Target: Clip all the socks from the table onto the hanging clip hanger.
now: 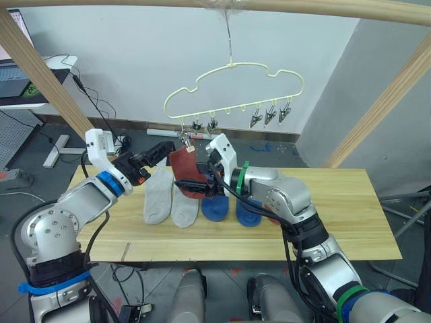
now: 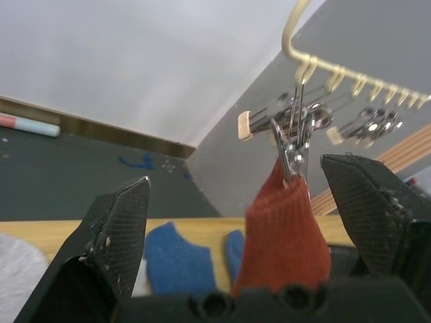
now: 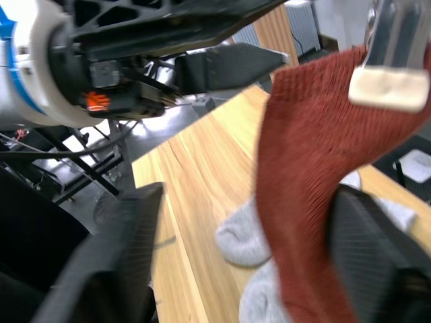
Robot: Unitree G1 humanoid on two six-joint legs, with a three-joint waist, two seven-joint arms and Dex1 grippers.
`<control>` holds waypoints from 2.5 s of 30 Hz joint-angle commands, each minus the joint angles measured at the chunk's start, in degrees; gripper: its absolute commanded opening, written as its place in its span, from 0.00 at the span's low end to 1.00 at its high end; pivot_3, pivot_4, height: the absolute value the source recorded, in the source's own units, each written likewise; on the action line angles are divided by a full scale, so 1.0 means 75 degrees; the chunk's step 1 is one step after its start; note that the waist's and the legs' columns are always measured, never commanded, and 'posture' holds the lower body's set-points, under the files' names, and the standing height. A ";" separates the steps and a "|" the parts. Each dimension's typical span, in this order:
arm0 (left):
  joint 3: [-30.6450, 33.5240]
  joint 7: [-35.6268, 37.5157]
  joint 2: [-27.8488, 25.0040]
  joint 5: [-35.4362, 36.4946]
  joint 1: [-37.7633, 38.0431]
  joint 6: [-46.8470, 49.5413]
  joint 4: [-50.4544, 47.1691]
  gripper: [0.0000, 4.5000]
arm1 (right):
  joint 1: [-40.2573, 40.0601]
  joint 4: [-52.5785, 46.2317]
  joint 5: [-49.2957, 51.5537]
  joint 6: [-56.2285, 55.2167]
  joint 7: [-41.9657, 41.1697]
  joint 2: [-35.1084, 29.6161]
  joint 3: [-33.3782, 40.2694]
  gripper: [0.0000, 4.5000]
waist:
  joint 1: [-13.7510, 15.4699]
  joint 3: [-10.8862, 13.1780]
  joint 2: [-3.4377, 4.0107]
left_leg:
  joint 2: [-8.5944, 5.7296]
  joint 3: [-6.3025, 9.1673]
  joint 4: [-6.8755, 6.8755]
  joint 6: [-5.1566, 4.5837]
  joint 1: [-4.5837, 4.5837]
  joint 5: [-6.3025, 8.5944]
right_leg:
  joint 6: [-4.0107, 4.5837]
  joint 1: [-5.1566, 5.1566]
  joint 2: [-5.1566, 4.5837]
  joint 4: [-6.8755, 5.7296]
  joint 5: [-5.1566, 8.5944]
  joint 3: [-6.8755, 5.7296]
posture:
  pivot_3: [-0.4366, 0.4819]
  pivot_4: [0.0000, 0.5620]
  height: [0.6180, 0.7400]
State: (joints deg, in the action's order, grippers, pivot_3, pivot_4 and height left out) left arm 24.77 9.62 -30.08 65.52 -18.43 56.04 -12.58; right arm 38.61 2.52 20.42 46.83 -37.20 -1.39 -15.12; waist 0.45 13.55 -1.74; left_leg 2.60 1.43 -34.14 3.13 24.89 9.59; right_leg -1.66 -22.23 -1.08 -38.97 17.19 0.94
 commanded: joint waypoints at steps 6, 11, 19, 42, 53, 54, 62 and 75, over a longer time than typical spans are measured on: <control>-0.0538 0.0255 0.0209 -0.0326 0.0292 -0.0340 -0.0941 1.00 | -0.0894 -0.0958 0.0102 0.0117 0.0089 -0.0726 0.0188 0.99 | -0.0032 0.0001 -0.0002 | 0.0002 -0.0003 0.0007 0.0000 0.0001 0.0000 | 0.0000 -0.0003 -0.0001 0.0002 0.0000 0.0004 | 0.54 0.40 1.00; -0.0911 0.0460 0.0134 -0.0942 0.0278 -0.0710 -0.1095 1.00 | -0.1225 -0.1526 0.0144 0.0285 0.0276 -0.1103 0.0449 0.99 | -0.0073 0.0001 -0.0002 | 0.0006 -0.0003 0.0008 0.0000 0.0000 0.0000 | 0.0000 -0.0004 0.0005 0.0002 0.0001 0.0005 | 0.53 0.40 1.00; -0.2449 0.0768 0.0288 -0.3810 -0.0140 -0.2861 -0.0862 1.00 | -0.1595 -0.3162 0.1102 0.0532 -0.0199 -0.2036 0.1379 0.99 | -0.0044 0.0006 -0.0003 | -0.0001 -0.0009 0.0010 0.0000 0.0002 0.0000 | -0.0001 -0.0004 0.0005 0.0008 0.0002 0.0009 | 0.51 0.41 1.00; -0.2900 0.0897 0.2044 -0.6717 -0.1802 -0.6487 0.2679 0.57 | -0.0760 -0.3811 0.2774 0.0891 0.0444 -0.2201 0.2286 1.00 | -0.0143 0.0114 -0.0019 | -0.0001 -0.0009 0.0006 -0.0004 0.0012 0.0000 | -0.0003 -0.0007 0.0014 0.0011 0.0003 0.0005 | 0.44 0.45 1.00; -0.2702 0.1048 0.2313 -0.6880 -0.2359 -0.7175 0.3753 0.57 | -0.0701 -0.4036 0.3342 0.1059 0.0806 -0.2339 0.2408 1.00 | -0.0294 0.0117 -0.0021 | -0.0002 -0.0007 0.0007 -0.0004 0.0016 0.0001 | -0.0003 -0.0007 0.0013 0.0008 0.0003 0.0002 | 0.41 0.45 1.00; -0.2695 0.1046 0.2340 -0.6891 -0.2406 -0.7219 0.3832 0.57 | -0.0713 -0.4040 0.3367 0.1042 0.0825 -0.2365 0.2405 1.00 | -0.0301 0.0117 -0.0021 | -0.0002 -0.0007 0.0006 -0.0004 0.0016 0.0000 | -0.0003 -0.0007 0.0013 0.0008 0.0003 0.0002 | 0.41 0.45 1.00; -0.2565 0.0989 0.2435 -0.6929 -0.2675 -0.7471 0.4258 0.54 | -0.0717 -0.4056 0.3508 0.1003 0.0971 -0.2445 0.2427 1.00 | -0.0308 0.0117 -0.0021 | -0.0002 -0.0008 0.0006 -0.0004 0.0016 0.0000 | -0.0003 -0.0007 0.0015 0.0007 0.0003 0.0001 | 0.39 0.44 1.00; -0.2456 0.0944 0.2348 -0.7038 -0.2787 -0.7576 0.4418 0.47 | -0.0729 -0.4029 0.3638 0.0896 0.1235 -0.2473 0.2416 1.00 | -0.0315 0.0117 -0.0021 | -0.0001 -0.0008 0.0004 -0.0004 0.0016 0.0000 | -0.0003 -0.0008 0.0015 0.0006 0.0003 0.0001 | 0.39 0.44 1.00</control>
State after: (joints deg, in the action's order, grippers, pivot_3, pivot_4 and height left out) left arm 5.66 16.88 -12.16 13.17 -38.55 0.71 21.37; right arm 32.93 -25.12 46.30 54.44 -28.14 -19.72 1.58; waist -1.91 14.43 -1.90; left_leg 2.59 1.37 -34.12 3.10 25.00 9.59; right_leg -1.68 -22.28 -0.97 -38.93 17.21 0.94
